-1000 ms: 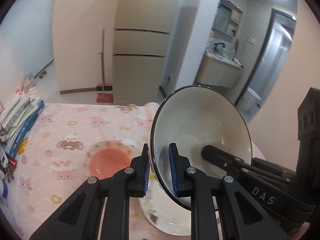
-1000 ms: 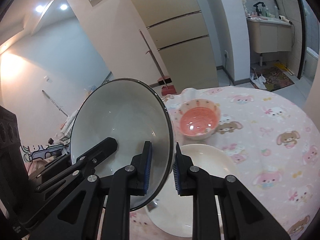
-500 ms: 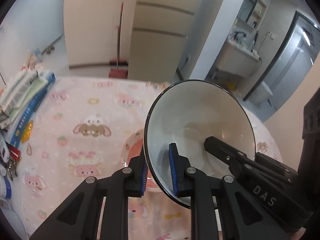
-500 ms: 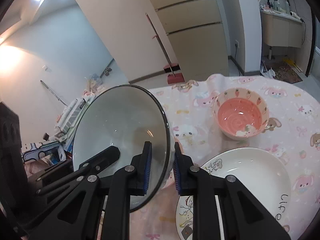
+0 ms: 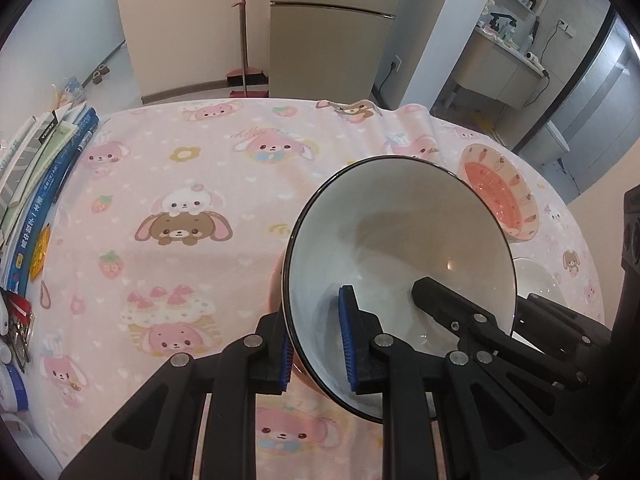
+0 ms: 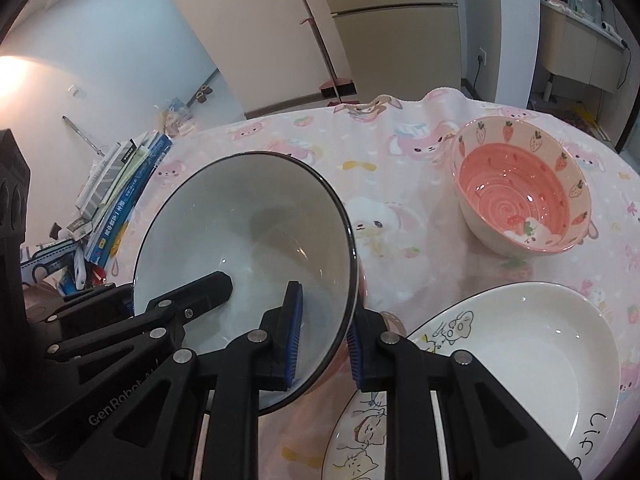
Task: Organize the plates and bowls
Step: 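Lift the white bowl with both grippers and carry it over the plate stack, then lower the white bowl onto the plate stack with both grippers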
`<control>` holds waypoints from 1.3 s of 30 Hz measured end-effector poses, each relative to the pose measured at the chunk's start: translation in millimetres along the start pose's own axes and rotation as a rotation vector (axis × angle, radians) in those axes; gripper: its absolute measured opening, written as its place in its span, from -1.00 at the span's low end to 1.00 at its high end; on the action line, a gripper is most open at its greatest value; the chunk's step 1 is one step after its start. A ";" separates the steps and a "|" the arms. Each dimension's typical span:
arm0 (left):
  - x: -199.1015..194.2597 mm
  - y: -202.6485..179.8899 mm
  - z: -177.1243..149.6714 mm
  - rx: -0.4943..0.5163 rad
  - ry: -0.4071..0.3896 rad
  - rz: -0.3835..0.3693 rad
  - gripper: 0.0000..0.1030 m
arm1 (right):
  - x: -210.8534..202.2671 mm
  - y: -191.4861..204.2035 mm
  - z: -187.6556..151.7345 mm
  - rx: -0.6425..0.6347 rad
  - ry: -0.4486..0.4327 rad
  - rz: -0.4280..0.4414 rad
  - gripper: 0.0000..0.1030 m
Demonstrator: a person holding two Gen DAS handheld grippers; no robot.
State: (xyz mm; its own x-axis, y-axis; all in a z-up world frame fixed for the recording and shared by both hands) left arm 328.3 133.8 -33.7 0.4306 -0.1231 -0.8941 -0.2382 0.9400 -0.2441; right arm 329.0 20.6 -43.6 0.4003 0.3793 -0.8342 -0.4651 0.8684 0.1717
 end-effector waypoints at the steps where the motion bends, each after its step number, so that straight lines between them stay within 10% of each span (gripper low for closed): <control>1: -0.3 -0.4 -0.2 0.001 0.001 0.003 -0.60 | 0.3 1.7 0.1 -0.004 0.001 -0.004 -0.61; 35: 3.6 1.1 3.4 0.020 0.011 0.047 -0.58 | 6.2 -9.5 3.2 -0.072 0.023 -0.080 -0.80; 39: 3.5 -5.6 1.1 0.036 0.028 0.038 -0.13 | 0.3 -7.2 4.2 -0.086 0.012 -0.096 -0.83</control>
State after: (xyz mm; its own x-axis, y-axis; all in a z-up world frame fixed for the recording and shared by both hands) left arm 332.0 128.4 -35.0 0.3972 -0.0954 -0.9127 -0.2224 0.9549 -0.1966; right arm 335.8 15.8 -42.9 0.4366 0.2915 -0.8511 -0.4917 0.8696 0.0456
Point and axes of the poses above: each gripper's, at about its wrist camera, not at the fingertips, and x roughly the way its jaws point, y to its left, z to its top, the point moved 3 cm from there along x, roughly the way its jaws point, and after that the axes turned 13 degrees about -x, right-handed, at the moved point
